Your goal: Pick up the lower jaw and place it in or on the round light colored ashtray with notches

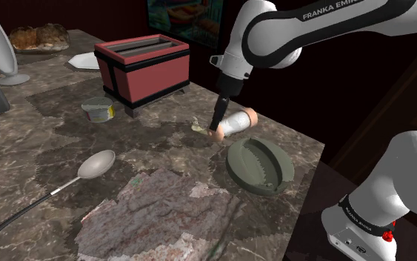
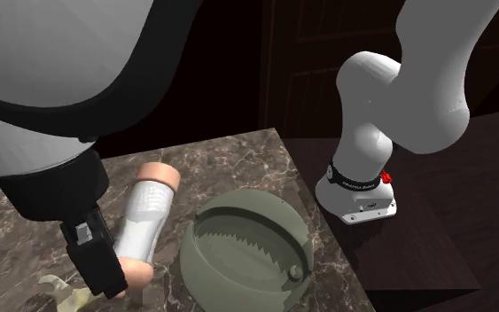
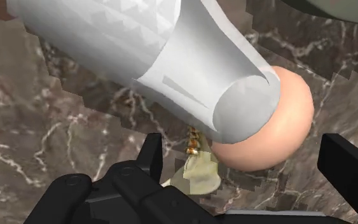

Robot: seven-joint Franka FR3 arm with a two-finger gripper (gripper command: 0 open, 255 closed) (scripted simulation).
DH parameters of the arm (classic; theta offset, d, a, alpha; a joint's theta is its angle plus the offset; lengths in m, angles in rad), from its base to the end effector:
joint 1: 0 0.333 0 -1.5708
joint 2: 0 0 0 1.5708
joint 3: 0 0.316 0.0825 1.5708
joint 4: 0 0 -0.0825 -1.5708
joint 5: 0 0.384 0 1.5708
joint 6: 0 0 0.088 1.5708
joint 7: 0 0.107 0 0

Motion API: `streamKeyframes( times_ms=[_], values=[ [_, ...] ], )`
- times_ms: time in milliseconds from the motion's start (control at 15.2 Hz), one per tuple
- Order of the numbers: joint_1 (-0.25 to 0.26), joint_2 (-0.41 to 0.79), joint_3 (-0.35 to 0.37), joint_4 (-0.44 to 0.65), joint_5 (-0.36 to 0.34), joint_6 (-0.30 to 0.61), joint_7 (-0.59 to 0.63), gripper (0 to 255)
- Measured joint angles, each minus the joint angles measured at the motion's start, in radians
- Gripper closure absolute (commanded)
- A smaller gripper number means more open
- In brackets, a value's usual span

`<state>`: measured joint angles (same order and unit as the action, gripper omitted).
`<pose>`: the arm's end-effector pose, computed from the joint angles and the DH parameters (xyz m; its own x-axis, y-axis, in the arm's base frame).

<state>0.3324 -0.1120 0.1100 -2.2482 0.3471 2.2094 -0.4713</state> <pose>0.4574 0.2301 0.4211 0.7567 0.6325 0.1652 0.6533 -0.7228 -0.2251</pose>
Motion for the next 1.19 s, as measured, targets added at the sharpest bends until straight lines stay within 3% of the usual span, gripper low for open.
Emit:
streamKeyframes(
  times_ms=[528, 594, 1188],
  values=[
    [0.005, 0.012, 0.008, -0.011, 0.009, 0.030, -0.002, 0],
    [0.005, 0.013, 0.009, -0.010, 0.009, 0.031, -0.002, 255],
    [0.005, 0.001, 0.009, -0.007, 0.025, 0.022, -0.005, 255]
  ],
)
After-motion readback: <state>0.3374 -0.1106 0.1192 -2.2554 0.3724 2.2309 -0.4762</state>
